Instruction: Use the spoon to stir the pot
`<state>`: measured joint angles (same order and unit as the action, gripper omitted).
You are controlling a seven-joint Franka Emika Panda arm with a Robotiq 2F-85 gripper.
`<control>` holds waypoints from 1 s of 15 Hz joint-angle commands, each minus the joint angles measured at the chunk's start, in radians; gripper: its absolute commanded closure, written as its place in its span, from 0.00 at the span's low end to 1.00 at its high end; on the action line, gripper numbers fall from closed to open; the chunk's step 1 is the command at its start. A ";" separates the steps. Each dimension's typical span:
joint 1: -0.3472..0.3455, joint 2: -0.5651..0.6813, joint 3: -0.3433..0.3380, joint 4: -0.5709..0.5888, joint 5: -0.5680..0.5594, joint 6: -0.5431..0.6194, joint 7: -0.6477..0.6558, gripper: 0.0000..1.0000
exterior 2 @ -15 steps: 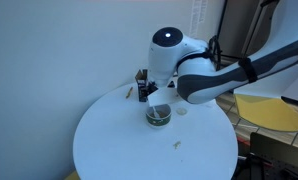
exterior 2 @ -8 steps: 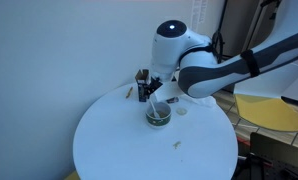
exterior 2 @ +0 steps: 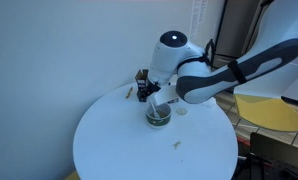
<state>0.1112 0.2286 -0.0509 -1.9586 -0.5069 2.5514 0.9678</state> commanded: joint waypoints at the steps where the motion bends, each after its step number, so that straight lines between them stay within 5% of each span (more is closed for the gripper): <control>1: -0.003 0.005 -0.014 -0.020 0.016 0.083 -0.042 0.00; 2: -0.001 0.008 -0.018 -0.021 0.014 0.096 -0.040 0.25; 3: 0.001 0.011 -0.023 -0.021 0.011 0.105 -0.038 0.26; 12: 0.011 0.009 -0.044 -0.024 0.002 0.119 -0.031 0.95; 15: 0.018 -0.001 -0.048 -0.029 -0.008 0.108 -0.022 1.00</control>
<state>0.1125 0.2544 -0.0796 -1.9626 -0.5076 2.6470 0.9609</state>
